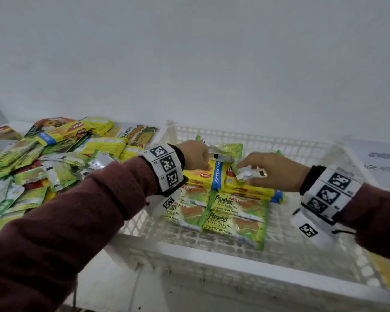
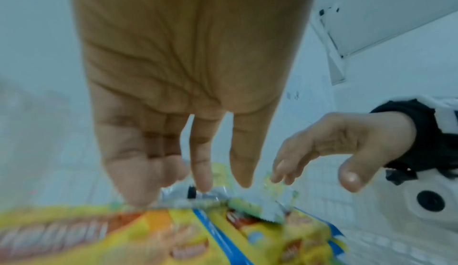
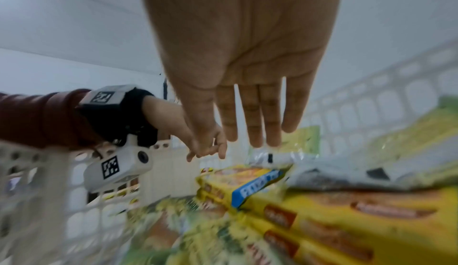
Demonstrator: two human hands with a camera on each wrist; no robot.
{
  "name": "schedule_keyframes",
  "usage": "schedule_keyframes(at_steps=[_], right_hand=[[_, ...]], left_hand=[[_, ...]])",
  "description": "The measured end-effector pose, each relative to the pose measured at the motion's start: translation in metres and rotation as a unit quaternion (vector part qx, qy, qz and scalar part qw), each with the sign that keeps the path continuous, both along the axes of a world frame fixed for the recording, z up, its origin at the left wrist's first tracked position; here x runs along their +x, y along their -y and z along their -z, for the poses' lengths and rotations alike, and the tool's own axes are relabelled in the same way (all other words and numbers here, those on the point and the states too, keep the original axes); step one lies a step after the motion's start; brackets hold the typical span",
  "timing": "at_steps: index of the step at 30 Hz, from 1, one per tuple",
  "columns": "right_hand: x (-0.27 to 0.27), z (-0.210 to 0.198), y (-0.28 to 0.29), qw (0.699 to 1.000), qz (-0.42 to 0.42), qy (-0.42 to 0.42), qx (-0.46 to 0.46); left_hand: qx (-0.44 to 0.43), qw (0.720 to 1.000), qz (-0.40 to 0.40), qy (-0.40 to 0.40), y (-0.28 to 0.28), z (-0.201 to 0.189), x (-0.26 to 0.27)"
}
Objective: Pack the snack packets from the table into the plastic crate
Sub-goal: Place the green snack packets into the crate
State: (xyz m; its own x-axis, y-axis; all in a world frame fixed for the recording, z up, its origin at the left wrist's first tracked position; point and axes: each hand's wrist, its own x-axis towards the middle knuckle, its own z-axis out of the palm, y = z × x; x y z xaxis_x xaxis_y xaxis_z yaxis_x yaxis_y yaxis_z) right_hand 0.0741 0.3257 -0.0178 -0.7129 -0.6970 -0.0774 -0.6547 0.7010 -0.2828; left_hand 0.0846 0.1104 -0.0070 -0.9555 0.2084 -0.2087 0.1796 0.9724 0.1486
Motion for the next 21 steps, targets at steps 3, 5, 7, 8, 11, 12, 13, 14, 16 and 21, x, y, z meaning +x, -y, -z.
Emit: schedule_keyframes(at_steps=[3,5,7,8,11,12,13,14,16,21], right_hand=[[-0.018,-0.007,-0.004,0.996,0.041,-0.055,0.057],[-0.02,-0.007,0.002,0.992,0.046,-0.064,0.094],[-0.018,-0.004,0.011,0.987,0.048,-0.07,0.138],[-0.018,0.0,0.016,0.981,0.047,-0.078,0.172],[-0.02,0.009,0.024,0.964,0.045,-0.086,0.248],[-0.022,0.01,0.024,0.964,0.046,-0.081,0.25],[-0.022,0.01,0.023,0.964,0.044,-0.076,0.25],[-0.023,0.01,0.022,0.964,0.038,-0.072,0.252],[-0.023,0.009,0.021,0.964,0.023,-0.073,0.254],[-0.021,0.0,0.019,0.974,0.037,-0.08,0.208]], left_hand=[[0.015,0.997,-0.018,-0.08,-0.005,-0.012,-0.015],[-0.002,0.995,-0.024,-0.095,-0.01,-0.01,-0.024],[-0.024,0.994,-0.023,-0.102,-0.014,-0.006,-0.031],[-0.031,0.994,-0.017,-0.103,-0.016,-0.003,-0.033],[-0.054,0.994,0.014,-0.099,-0.021,0.006,-0.036],[-0.062,0.993,0.022,-0.096,-0.021,0.009,-0.037],[-0.069,0.993,0.026,-0.093,-0.022,0.011,-0.038],[-0.072,0.993,0.031,-0.093,-0.022,0.013,-0.04],[-0.079,0.992,0.037,-0.087,-0.021,0.015,-0.043],[-0.068,0.994,0.027,-0.077,-0.019,0.012,-0.045]])
